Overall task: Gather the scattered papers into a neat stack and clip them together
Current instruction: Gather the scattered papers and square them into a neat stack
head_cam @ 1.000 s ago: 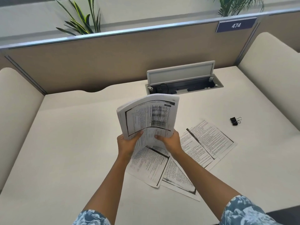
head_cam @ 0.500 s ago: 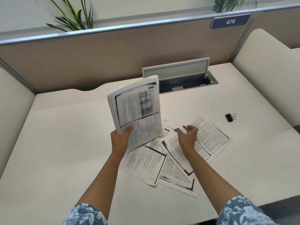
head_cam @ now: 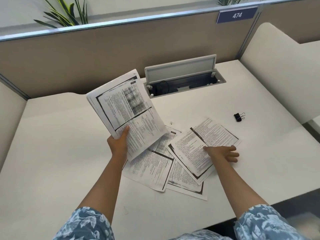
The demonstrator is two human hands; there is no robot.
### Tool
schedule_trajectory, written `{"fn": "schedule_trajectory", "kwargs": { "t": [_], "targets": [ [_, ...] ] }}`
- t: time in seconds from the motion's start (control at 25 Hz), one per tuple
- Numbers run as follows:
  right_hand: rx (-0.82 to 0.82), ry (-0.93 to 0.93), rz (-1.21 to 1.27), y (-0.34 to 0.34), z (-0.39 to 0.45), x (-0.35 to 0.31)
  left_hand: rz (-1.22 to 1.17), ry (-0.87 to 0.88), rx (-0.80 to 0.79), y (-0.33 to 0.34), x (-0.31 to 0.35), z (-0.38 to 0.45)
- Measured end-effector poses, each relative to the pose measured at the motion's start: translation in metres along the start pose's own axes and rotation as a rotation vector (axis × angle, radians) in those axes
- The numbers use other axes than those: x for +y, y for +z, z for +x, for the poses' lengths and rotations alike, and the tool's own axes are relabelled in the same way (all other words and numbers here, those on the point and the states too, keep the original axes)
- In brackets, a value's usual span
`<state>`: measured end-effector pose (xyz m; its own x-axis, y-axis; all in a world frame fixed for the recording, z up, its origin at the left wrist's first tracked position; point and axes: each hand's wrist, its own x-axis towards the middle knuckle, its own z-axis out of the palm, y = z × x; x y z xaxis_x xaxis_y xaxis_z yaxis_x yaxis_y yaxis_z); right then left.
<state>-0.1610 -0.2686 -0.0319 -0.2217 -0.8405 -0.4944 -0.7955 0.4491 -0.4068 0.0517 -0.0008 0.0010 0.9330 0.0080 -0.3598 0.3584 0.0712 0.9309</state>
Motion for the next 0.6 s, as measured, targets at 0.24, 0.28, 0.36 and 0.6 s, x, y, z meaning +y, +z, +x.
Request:
{"fn": "schedule_trajectory", "kwargs": {
  "t": [0.24,0.28,0.36,0.6],
  "targets": [
    [0.012,-0.019,0.142,-0.01,0.0,0.003,-0.044,-0.044,0.043,-0.003,0.0,0.001],
    [0.016,-0.046,0.223,-0.01,0.0,0.005,-0.043,-0.047,0.043,-0.005,0.0,0.001],
    [0.032,-0.088,0.37,-0.007,-0.002,0.01,-0.041,-0.032,0.039,-0.01,0.001,0.004],
    [0.001,-0.177,0.52,0.0,-0.032,0.005,-0.092,0.007,0.017,-0.022,0.01,0.011]
  ]
}}
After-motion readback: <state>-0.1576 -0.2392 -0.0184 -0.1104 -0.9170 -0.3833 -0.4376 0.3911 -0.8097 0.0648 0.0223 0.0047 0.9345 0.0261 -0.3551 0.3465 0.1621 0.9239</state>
